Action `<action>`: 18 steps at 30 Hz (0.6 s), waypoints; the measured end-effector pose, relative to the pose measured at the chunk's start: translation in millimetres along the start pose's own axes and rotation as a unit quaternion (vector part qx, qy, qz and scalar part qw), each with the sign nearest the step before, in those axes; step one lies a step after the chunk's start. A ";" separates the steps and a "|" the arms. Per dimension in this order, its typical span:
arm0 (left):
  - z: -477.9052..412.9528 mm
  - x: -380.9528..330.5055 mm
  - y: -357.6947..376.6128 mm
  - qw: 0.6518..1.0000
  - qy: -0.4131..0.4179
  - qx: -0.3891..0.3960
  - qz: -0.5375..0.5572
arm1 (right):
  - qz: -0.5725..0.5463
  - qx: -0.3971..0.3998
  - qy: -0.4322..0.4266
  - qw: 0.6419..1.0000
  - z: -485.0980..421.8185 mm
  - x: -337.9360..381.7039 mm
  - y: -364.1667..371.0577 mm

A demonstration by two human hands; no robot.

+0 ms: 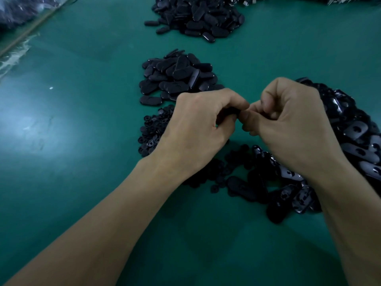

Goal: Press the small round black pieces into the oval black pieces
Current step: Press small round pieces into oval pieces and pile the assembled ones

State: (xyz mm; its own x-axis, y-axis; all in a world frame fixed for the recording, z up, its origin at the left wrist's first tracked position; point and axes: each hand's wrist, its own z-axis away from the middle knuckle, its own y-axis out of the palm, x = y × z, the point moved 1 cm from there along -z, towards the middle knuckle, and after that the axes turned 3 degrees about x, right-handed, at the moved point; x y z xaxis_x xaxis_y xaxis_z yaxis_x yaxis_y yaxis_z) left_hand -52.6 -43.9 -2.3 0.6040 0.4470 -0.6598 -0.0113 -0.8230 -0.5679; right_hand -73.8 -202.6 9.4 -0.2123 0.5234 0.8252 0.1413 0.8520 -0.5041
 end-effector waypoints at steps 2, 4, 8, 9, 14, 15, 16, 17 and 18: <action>0.1 0.8 -0.3 1.000 -0.010 -0.004 0.013 | -0.010 -0.005 0.006 1.000 0.2 0.4 1.3; 0.2 0.3 -1.3 1.000 -0.020 -0.008 0.022 | -0.023 -0.014 0.015 1.000 0.4 1.8 3.7; 0.7 -0.9 0.3 1.000 -0.018 -0.018 0.002 | -0.039 -0.070 0.041 0.996 1.4 0.7 8.2; 0.6 -1.1 0.5 1.000 -0.018 -0.022 -0.008 | -0.034 -0.080 0.043 0.995 1.3 0.9 9.9; 0.3 1.0 -0.9 0.997 -0.025 -0.022 -0.066 | -0.001 -0.081 0.026 0.996 3.1 3.1 20.4; 0.0 1.7 -1.9 0.997 -0.032 -0.021 -0.073 | -0.005 -0.072 0.022 0.997 4.1 4.0 22.0; -0.2 2.5 -3.0 0.996 -0.038 -0.020 -0.079 | -0.009 -0.064 0.020 0.998 4.9 4.7 23.4; -0.3 3.0 -3.9 0.995 -0.043 -0.019 -0.085 | -0.012 -0.055 0.019 0.998 5.5 5.2 24.5; -0.1 3.3 -4.6 0.995 -0.048 -0.020 -0.089 | -0.015 -0.046 0.015 0.999 5.7 5.6 25.3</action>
State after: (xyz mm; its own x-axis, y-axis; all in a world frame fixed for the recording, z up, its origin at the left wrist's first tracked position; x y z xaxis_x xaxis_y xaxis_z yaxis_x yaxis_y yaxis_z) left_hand -50.5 -38.7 -1.9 0.5139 0.6169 -0.5961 0.1217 -0.7402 -0.6612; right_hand -76.9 -178.1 -0.3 -0.1892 0.4958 0.8476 0.2245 0.8622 -0.4542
